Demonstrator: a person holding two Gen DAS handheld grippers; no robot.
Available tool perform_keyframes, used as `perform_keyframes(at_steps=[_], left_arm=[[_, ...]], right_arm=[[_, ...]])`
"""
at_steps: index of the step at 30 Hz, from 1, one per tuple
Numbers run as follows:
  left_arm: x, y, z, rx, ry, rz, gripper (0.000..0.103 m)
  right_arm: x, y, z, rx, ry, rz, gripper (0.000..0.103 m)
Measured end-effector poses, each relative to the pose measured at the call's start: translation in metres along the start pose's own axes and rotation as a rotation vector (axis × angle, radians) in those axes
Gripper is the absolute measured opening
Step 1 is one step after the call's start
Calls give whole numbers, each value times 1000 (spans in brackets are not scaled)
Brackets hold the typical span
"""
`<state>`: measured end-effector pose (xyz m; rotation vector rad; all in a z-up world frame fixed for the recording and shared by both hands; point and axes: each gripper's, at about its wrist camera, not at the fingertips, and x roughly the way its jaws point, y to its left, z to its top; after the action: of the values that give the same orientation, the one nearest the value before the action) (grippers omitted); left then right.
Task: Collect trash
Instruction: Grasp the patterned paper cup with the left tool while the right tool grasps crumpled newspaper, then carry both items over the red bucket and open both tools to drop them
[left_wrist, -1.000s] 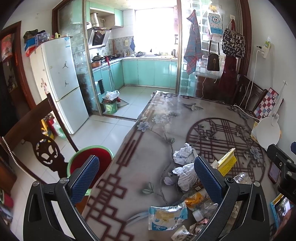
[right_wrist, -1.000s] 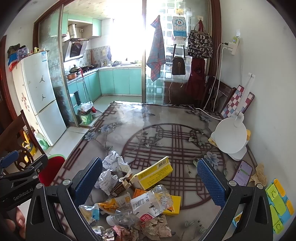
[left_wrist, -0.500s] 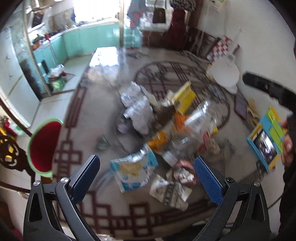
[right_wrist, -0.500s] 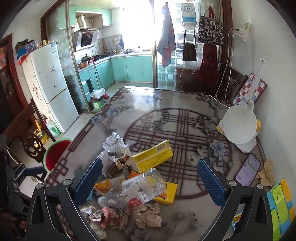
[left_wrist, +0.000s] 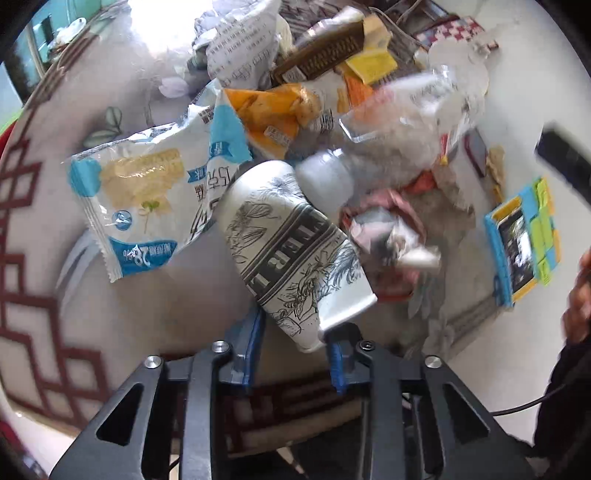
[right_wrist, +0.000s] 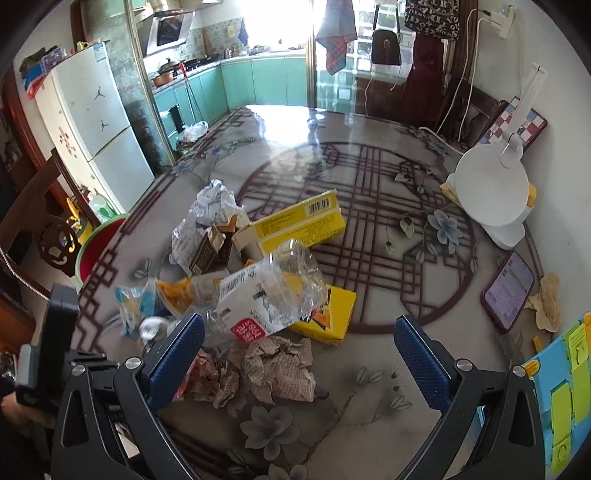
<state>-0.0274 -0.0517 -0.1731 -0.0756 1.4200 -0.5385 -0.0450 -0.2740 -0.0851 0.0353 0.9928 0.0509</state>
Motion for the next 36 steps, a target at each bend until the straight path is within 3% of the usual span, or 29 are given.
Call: perform_keyframes(at_steps=[5,7,9,10,14,23,29,36], left_arm=[[-36,-6,10,28,-121,67,24],[-46,-10,12,37,-158,85,24],[-53,-14,12,44,-184,101,24],[-57,-15,12,46,-194,108,24],[-79,-3,18,45,-226,123,24],[-116,15,35,71,-365,146,24],[-132,48,46,23,-404,177,24],[-150,111,47,-64,-413,219,24]], right_arm=[[37,1,-25,-1,134,55,98],[53,3,-33,0,170,73,85],[71,4,-39,8,206,86,51],[80,4,-42,16,229,90,40],[78,-1,-39,75,190,106,35],[-6,12,14,84,-36,89,35],[-28,46,55,62,-112,108,35],[-17,114,90,10,-114,162,35]])
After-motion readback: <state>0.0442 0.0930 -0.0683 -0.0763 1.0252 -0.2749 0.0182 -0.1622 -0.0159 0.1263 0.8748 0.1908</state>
